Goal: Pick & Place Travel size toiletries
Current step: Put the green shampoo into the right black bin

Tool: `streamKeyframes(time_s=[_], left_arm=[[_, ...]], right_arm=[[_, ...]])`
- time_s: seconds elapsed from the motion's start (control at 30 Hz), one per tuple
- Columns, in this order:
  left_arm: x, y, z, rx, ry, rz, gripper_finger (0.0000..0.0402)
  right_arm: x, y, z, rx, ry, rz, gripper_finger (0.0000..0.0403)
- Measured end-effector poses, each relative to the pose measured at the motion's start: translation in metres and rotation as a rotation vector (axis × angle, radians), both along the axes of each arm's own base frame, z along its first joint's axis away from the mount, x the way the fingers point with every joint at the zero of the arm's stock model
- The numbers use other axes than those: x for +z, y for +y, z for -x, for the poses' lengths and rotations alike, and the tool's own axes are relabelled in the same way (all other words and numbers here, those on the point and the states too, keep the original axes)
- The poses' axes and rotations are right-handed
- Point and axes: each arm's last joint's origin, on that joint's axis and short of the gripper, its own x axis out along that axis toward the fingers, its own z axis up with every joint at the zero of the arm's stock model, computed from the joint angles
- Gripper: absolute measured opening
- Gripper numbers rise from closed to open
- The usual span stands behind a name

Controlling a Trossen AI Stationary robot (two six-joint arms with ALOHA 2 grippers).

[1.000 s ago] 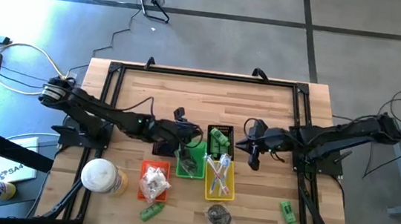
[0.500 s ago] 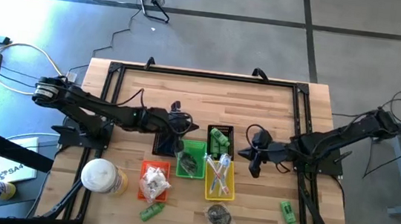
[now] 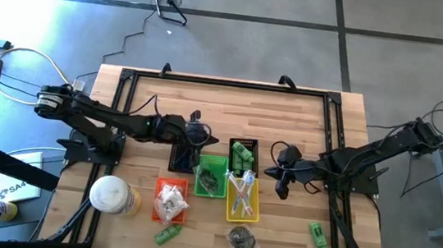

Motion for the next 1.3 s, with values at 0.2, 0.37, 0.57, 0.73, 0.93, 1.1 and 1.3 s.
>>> streamKeyframes(time_s=[0.2, 0.37, 0.57, 0.73, 0.93, 1.1, 1.3], left_arm=[[-0.002, 0.022, 0.001, -0.017, 0.01, 0.054, 0.0], [-0.002, 0.028, 0.002, -0.061, 0.021, 0.002, 0.0], [-0.016, 0.031, 0.01, -0.079, 0.051, -0.08, 0.0], [-0.017, 0.044, 0.033, -0.036, 0.025, -0.056, 0.0], [-0.01, 0.048, 0.068, -0.071, -0.066, -0.04, 0.0], [-0.012, 0.041, 0.093, -0.099, -0.121, -0.049, 0.0], [0.0, 0.031, 0.118, -0.206, -0.246, -0.068, 0.0]], right_arm=[[0.0, -0.001, 0.0, 0.025, 0.006, 0.045, 0.0003], [-0.003, -0.002, 0.002, 0.019, 0.037, 0.06, 0.0003], [-0.003, -0.004, 0.002, -0.046, 0.029, 0.054, 0.0003], [-0.003, -0.004, 0.002, -0.056, 0.024, 0.044, 0.0003], [-0.002, -0.007, 0.001, -0.07, 0.02, 0.041, 0.0003], [-0.002, -0.011, -0.001, -0.087, 0.022, 0.038, 0.0003], [-0.002, -0.016, -0.002, -0.093, 0.025, 0.059, 0.0003]])
